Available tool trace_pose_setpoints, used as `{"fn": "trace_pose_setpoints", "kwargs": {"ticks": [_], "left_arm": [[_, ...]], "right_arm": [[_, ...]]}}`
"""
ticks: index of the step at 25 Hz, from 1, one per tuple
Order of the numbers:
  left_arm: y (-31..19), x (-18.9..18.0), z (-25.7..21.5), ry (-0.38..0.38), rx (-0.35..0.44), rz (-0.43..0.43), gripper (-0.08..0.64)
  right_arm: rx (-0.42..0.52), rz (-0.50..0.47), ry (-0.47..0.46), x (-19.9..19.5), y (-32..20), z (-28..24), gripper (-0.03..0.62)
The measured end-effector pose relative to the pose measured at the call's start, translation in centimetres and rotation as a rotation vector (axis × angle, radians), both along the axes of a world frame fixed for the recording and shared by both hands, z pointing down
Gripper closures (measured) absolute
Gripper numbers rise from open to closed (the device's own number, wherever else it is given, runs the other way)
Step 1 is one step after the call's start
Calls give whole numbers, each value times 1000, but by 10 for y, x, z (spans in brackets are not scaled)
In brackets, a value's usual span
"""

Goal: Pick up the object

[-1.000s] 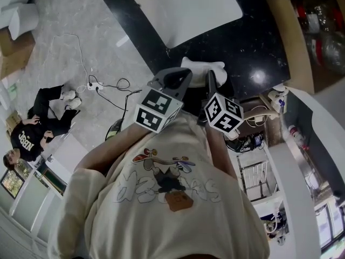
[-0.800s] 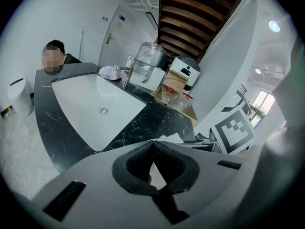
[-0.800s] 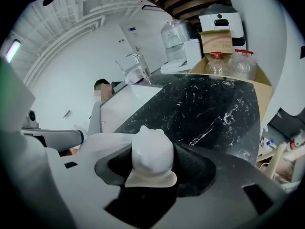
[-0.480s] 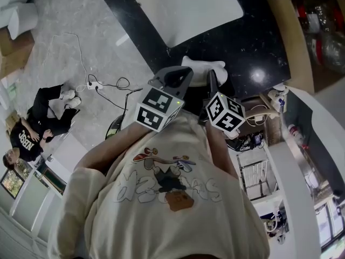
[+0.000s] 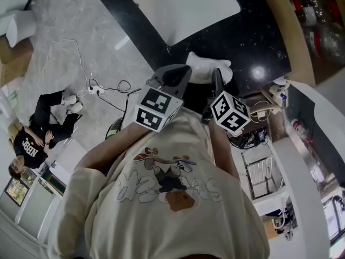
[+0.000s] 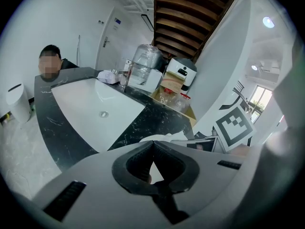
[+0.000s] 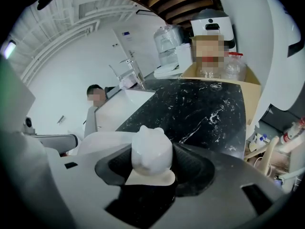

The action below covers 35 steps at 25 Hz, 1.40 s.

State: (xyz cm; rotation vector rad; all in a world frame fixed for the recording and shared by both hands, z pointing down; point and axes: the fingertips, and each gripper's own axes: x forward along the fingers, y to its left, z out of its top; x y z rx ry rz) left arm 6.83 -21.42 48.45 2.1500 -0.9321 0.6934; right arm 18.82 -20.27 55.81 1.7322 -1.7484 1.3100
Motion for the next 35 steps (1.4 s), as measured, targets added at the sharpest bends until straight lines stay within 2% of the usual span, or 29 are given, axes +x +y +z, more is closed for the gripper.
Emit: {"fn": "trace_pose_setpoints", "kwargs": {"ticks": [8, 24, 35], "left_arm": [[13, -8, -10, 11, 24, 36, 546], [27, -36, -43, 58, 100, 79, 546], [32, -52, -54, 71, 122, 99, 546]], "right_arm": [[24, 61, 30, 5, 15, -12, 339], [86, 125, 66, -26, 46, -44, 339], [139, 146, 94, -40, 59, -64, 339]]}}
